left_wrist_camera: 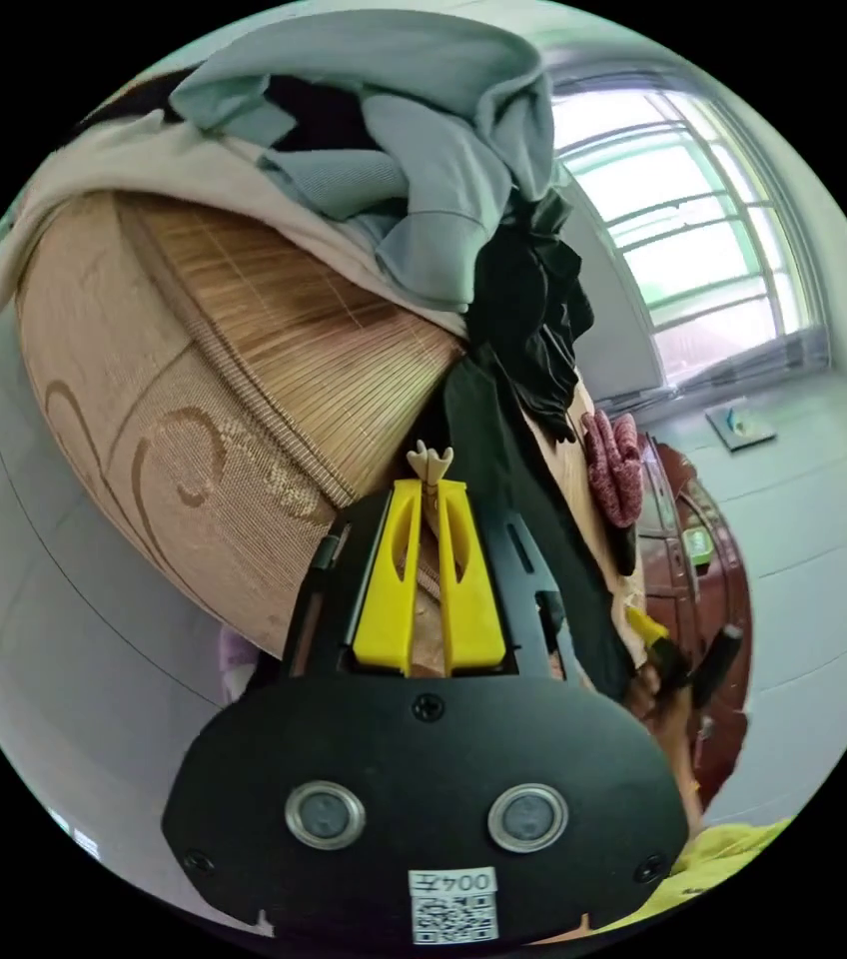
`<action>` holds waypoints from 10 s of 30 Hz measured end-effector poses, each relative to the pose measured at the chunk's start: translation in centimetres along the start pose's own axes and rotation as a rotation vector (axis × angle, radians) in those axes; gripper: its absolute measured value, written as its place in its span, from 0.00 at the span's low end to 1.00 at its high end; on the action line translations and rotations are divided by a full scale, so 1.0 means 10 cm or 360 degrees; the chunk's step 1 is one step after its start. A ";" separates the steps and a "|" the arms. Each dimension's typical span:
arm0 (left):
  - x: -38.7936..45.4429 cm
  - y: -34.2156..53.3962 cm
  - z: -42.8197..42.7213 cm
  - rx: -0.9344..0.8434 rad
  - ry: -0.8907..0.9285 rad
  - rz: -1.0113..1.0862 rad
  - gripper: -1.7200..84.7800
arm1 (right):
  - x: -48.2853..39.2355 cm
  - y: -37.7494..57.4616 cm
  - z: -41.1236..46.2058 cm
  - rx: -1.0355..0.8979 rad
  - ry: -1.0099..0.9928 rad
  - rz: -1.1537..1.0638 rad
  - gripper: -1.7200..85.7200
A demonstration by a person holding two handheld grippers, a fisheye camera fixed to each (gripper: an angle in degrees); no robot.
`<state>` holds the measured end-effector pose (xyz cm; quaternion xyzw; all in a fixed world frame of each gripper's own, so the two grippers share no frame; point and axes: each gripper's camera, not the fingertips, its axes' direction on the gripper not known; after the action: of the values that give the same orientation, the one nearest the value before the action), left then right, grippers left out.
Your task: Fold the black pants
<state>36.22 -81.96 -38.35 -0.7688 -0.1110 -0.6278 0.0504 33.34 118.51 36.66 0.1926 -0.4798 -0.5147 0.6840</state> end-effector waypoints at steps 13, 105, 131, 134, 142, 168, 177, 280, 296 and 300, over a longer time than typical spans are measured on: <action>0.66 1.45 0.78 0.0244 -0.0531 0.0919 0.05 | -0.46 -2.28 2.14 -0.0663 0.0126 -0.0574 0.21; 3.04 4.41 8.44 -0.0867 0.0128 0.1280 0.20 | 0.96 2.25 -5.52 0.1100 0.0973 0.1678 0.25; 1.54 2.39 6.76 -0.0673 0.0170 0.0967 0.05 | 1.53 0.68 -4.15 0.0294 0.0886 0.1223 0.11; 0.91 2.22 6.13 -0.0588 0.0104 0.0803 0.05 | 1.56 0.20 -3.74 0.0174 0.0762 0.1040 0.11; -0.14 2.25 4.94 -0.0373 0.0176 0.0219 0.06 | 1.39 -0.90 -2.72 -0.0102 0.0735 0.0715 0.18; -0.25 1.40 3.69 -0.0390 0.0312 0.0151 0.06 | -1.62 1.09 -2.11 -0.0245 0.0960 -0.0182 0.16; -0.20 1.23 3.43 -0.0388 0.0381 0.0112 0.06 | -1.19 1.03 -2.44 -0.0248 0.0817 -0.0026 0.05; 2.43 3.01 6.31 -0.0651 -0.0056 0.1881 0.02 | 0.12 0.23 -1.99 -0.0176 0.0457 0.0435 0.02; 2.08 3.86 5.78 -0.0565 -0.0273 0.1831 0.02 | -0.36 1.26 -2.38 0.0119 0.0435 0.0531 0.04; 2.05 3.92 5.84 -0.0653 -0.0335 0.1801 0.02 | -0.62 1.80 -2.52 0.0330 0.0598 0.0488 0.08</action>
<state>105.00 -105.11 -27.94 -0.7605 0.4335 -0.4327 0.2157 64.12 125.30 35.72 0.2789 -0.4181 -0.3082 0.8077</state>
